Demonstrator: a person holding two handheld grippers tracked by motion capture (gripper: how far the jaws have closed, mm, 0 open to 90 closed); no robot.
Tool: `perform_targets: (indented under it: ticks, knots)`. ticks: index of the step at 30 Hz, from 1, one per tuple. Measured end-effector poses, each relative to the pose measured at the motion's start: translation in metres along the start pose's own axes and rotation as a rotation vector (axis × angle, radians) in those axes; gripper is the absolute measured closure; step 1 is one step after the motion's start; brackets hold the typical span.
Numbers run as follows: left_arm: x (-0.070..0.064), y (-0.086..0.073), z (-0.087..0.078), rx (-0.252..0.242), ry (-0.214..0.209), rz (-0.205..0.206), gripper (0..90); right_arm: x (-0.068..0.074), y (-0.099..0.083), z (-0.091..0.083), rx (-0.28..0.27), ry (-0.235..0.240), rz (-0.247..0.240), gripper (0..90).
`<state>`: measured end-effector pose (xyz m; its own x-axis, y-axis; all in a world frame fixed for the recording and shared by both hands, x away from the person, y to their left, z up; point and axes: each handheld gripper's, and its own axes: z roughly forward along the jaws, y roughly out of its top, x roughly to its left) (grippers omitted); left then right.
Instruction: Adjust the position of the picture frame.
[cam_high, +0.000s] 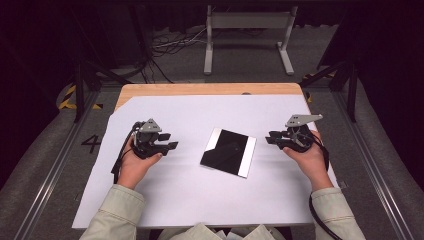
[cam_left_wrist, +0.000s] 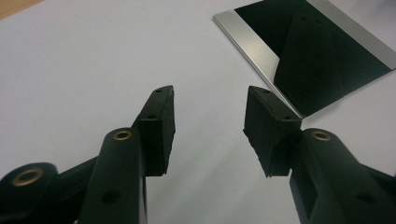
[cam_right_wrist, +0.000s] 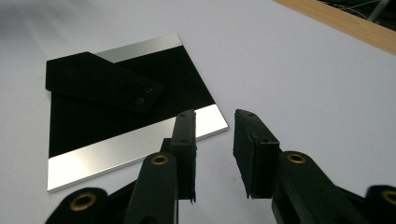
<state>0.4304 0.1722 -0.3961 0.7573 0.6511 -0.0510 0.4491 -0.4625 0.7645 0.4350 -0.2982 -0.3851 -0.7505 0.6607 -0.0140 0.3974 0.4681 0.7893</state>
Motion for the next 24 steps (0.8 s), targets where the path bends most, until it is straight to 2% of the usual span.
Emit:
perform_targets:
  ticks: [5, 8, 10, 13, 17, 20, 24]
  knots:
    - [0.001, 0.000, -0.002, -0.016, -0.012, -0.017, 52.7, 0.001, 0.000, 0.002, 0.003, 0.000, 0.000, 69.6]
    - [-0.002, 0.000, -0.002, -0.014, -0.006, -0.009, 52.0, 0.000, 0.000, 0.003, 0.004, 0.003, 0.003, 69.0]
    - [-0.004, 0.002, 0.000, -0.008, -0.004, 0.013, 53.2, 0.001, 0.001, 0.004, 0.004, 0.005, 0.002, 68.7]
    - [-0.006, 0.003, 0.002, 0.003, 0.006, 0.017, 53.7, 0.001, 0.001, 0.004, 0.007, 0.005, 0.002, 68.5]
    - [-0.009, 0.006, 0.003, -0.031, -0.061, 0.049, 57.3, 0.002, 0.001, 0.002, 0.006, -0.004, 0.004, 69.0]
    - [-0.010, 0.008, 0.003, -0.056, -0.109, 0.038, 58.8, 0.002, -0.001, -0.001, 0.010, -0.023, 0.008, 70.3]
    - [-0.011, 0.009, 0.007, -0.055, -0.135, 0.029, 58.8, 0.001, -0.003, -0.003, 0.007, -0.027, 0.019, 70.8]
